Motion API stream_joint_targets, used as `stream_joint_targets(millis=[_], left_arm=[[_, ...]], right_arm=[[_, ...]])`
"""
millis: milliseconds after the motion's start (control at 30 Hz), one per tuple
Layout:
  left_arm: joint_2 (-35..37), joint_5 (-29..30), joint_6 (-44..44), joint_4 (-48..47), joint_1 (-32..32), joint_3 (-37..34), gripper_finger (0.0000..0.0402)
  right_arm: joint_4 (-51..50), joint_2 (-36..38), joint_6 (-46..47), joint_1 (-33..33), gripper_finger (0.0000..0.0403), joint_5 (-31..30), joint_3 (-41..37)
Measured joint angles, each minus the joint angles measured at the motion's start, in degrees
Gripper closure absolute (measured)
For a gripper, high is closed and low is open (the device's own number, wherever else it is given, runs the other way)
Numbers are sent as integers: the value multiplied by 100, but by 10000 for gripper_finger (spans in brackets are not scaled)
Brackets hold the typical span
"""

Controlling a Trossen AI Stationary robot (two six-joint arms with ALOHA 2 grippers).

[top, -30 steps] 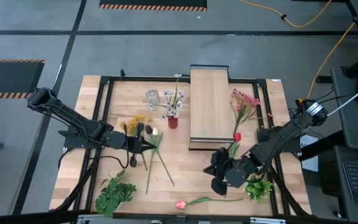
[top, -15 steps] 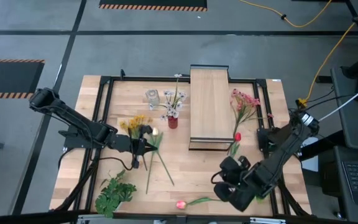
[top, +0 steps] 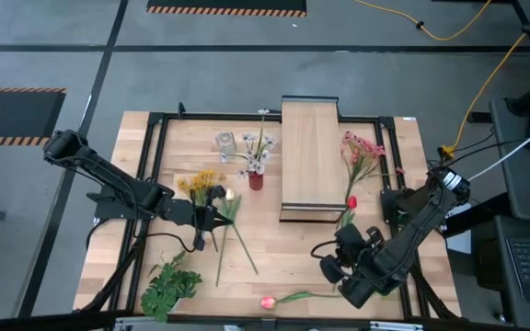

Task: Pick and place flowers into a vace then onto a shelf
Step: Put the red tulip into the red vase

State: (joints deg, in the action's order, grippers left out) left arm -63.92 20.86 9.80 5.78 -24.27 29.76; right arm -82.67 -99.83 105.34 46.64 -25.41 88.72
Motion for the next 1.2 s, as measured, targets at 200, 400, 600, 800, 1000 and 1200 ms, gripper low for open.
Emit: stream_joint_targets(millis=[200, 400, 600, 800, 1000, 1200], left_arm=[[0, 0, -2, -7, 0, -2, 398], [0, 0, -4, -18, 0, -2, 400], [0, 1, -29, -13, 0, -1, 396], [0, 2, -213, -11, 2, -2, 400], [0, 2, -214, -9, 2, -2, 397], [0, -5, -212, -9, 2, -2, 400]], right_arm=[[52, -2, 357, -3, 306, 67, -249], [49, 1, 566, -8, 238, 365, -644], [49, 1, 907, -205, 202, 480, -1069], [80, 2, 839, -487, 199, 961, -1308], [622, 12, 629, -691, 199, 1359, -1637], [1086, 24, 381, -781, 199, 1391, -1950]])
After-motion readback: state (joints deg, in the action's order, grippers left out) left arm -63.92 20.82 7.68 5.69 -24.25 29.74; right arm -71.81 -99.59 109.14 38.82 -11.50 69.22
